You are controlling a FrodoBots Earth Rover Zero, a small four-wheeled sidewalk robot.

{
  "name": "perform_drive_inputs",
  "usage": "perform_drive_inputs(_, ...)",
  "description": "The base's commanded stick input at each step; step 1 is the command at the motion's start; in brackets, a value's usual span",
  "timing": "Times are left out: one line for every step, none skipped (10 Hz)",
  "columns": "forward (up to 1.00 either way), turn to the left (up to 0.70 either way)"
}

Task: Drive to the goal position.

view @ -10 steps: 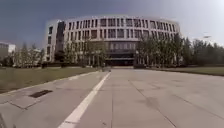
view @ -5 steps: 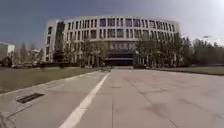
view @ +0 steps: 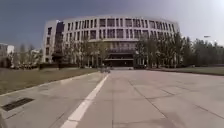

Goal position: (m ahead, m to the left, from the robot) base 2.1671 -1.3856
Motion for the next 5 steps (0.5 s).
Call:
perform_drive_inputs(0.7, 0.0)
perform_drive_inputs(0.7, 0.0)
perform_drive_inputs(0.7, 0.0)
perform_drive_inputs(0.7, 0.0)
perform_drive_inputs(0.7, 0.0)
